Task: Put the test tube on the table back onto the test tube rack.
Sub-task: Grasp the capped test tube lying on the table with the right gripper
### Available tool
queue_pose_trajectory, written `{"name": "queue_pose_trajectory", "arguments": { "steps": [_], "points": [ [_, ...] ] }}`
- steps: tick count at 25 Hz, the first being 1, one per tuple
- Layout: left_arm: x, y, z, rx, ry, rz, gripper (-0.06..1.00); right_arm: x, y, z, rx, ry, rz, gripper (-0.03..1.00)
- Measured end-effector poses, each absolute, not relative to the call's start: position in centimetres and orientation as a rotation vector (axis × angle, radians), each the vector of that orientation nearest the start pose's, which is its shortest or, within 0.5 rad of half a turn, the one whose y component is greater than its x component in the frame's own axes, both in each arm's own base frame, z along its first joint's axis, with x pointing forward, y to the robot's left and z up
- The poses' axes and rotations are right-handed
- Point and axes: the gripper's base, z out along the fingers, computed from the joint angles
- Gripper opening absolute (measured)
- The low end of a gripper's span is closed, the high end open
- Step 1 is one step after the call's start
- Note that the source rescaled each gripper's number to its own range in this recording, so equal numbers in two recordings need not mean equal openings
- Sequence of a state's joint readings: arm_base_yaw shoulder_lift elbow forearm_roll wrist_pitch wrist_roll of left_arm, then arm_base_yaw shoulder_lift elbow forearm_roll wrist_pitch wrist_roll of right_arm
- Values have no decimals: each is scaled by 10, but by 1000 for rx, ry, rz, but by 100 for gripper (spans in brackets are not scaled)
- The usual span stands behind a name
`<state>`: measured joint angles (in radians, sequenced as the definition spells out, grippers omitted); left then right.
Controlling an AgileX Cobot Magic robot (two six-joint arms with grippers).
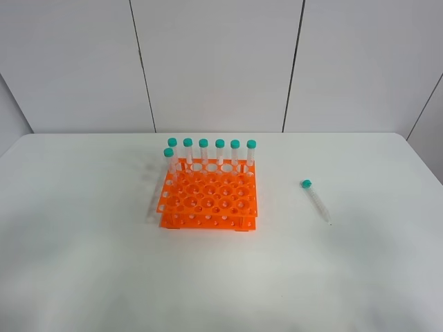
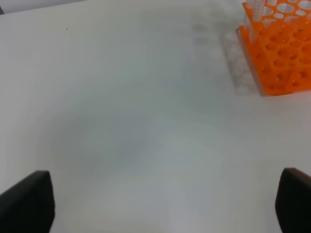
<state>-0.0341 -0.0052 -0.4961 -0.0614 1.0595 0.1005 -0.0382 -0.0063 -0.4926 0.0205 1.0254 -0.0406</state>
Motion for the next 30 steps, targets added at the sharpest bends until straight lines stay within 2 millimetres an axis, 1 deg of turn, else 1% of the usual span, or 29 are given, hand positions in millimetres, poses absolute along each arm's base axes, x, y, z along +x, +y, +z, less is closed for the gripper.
{"name": "queue_pose_trajectory", "arguments": {
  "steps": [20, 22, 26, 28, 30],
  "points": [
    [-5, -5, 276, 140, 2036, -32, 100, -3, 2, 279, -25, 2000, -41, 100],
    [-5, -5, 276, 140, 2036, -32, 100, -4, 2, 283, -26, 1972, -36, 100],
    [-5, -5, 276, 140, 2036, -32, 100, -3, 6, 303, -24, 1902, 23, 100],
    [-5, -5, 276, 140, 2036, -31, 100, 5, 7, 315, -30, 1926, 45, 100],
    [-5, -4, 276, 140, 2036, -27, 100, 20, 8, 326, -57, 1980, 48, 100]
  ]
}}
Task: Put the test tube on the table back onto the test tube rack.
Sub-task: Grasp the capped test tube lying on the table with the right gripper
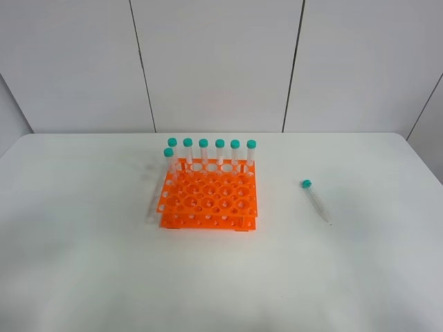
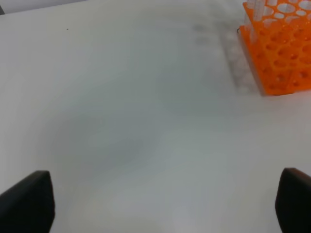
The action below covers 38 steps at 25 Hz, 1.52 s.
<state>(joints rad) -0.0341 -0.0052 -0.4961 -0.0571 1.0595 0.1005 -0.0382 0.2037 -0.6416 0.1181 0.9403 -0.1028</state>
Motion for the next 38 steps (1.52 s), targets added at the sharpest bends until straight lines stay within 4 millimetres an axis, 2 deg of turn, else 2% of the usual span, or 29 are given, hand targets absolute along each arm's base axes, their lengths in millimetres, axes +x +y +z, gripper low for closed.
{"name": "queue_pose_trajectory", "arguments": {
  "steps": [4, 9, 16, 21, 28, 35, 38],
  "points": [
    [-5, -4, 276, 140, 2036, -23, 100, 58, 8, 351, -115, 2054, 41, 100],
    [-5, -4, 276, 140, 2036, -23, 100, 107, 6, 370, -148, 2102, 23, 100],
    [-5, -4, 276, 140, 2036, -23, 100, 173, 8, 370, -213, 2209, 79, 100],
    [-5, -4, 276, 140, 2036, -23, 100, 215, 7, 353, -218, 2312, 106, 100],
    [-5, -4, 276, 140, 2036, -23, 100, 269, 5, 296, -193, 2508, 142, 100],
    [-5, -4, 276, 140, 2036, -23, 100, 301, 3, 247, -171, 2626, 150, 100],
    [-5, -4, 276, 140, 2036, -23, 100, 309, 5, 229, -184, 2674, 142, 89]
  ]
}}
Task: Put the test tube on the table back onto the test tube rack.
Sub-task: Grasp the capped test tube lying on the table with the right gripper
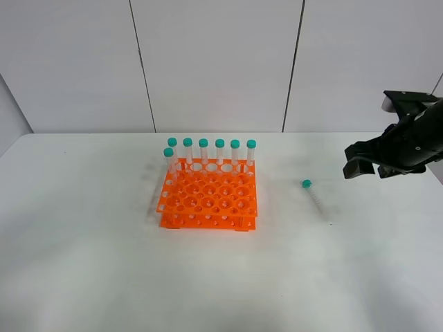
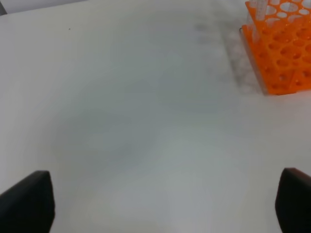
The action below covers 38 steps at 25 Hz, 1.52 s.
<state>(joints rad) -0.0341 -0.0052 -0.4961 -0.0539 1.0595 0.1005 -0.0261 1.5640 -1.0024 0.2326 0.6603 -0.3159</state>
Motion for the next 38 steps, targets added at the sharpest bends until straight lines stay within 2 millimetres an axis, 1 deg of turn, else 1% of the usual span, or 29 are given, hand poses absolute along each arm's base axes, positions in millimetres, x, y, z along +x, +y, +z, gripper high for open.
{"name": "queue_pose_trajectory", "arguments": {
  "steps": [1, 3, 5, 7, 9, 12, 13, 18, 24, 27, 30, 32, 35, 38],
  "points": [
    [-5, -4, 276, 140, 2036, -23, 100, 311, 9, 224, -206, 2687, 134, 85],
    [-5, -4, 276, 140, 2036, -23, 100, 315, 21, 215, -259, 2700, 130, 81],
    [-5, -4, 276, 140, 2036, -23, 100, 319, 33, 208, -288, 2694, 127, 81],
    [-5, -4, 276, 140, 2036, -23, 100, 322, 37, 202, -265, 2696, 116, 81],
    [-5, -4, 276, 140, 2036, -23, 100, 325, 36, 195, -234, 2709, 93, 82],
    [-5, -4, 276, 140, 2036, -23, 100, 330, 33, 183, -222, 2732, 44, 92],
    [-5, -4, 276, 140, 2036, -23, 100, 331, 32, 179, -219, 2736, 33, 93],
    [-5, -4, 276, 140, 2036, -23, 100, 337, 32, 168, -214, 2732, 19, 95],
    [-5, -4, 276, 140, 2036, -23, 100, 342, 32, 144, -221, 2777, 17, 95],
    [-5, -4, 276, 140, 2036, -23, 100, 349, 33, 133, -228, 2807, 15, 95],
    [-5, -4, 276, 140, 2036, -23, 100, 363, 34, 129, -241, 2849, 15, 95],
    [-5, -4, 276, 140, 2036, -23, 100, 375, 36, 133, -241, 2863, 18, 95],
    [-5, -4, 276, 140, 2036, -23, 100, 387, 38, 139, -231, 2915, 37, 90],
    [-5, -4, 276, 140, 2036, -23, 100, 392, 40, 138, -224, 2996, 64, 90]
  ]
}}
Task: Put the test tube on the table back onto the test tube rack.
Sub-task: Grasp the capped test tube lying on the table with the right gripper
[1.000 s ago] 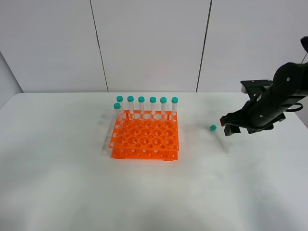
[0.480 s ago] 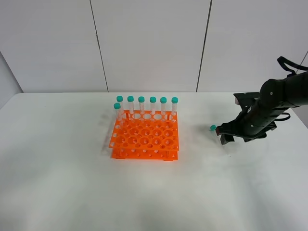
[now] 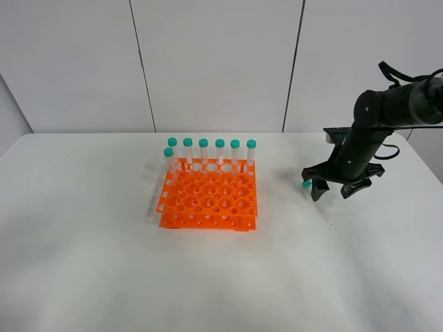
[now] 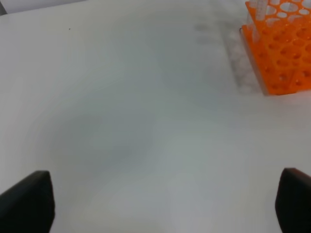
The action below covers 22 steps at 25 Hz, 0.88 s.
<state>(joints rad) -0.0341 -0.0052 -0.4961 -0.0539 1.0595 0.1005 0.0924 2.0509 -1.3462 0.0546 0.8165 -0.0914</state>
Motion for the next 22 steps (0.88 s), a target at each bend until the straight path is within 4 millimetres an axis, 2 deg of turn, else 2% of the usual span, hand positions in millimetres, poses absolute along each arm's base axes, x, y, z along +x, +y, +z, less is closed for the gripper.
{"name": "queue_pose_trajectory", "arguments": {
  "steps": [9, 16, 22],
  "points": [
    [-5, -4, 276, 140, 2036, -23, 100, 395, 41, 135, -233, 3011, 71, 90],
    [-5, -4, 276, 140, 2036, -23, 100, 396, 41, 111, -230, 3063, 75, 90],
    [-5, -4, 276, 140, 2036, -23, 100, 399, 41, 110, -225, 3034, 74, 90]
  ]
}}
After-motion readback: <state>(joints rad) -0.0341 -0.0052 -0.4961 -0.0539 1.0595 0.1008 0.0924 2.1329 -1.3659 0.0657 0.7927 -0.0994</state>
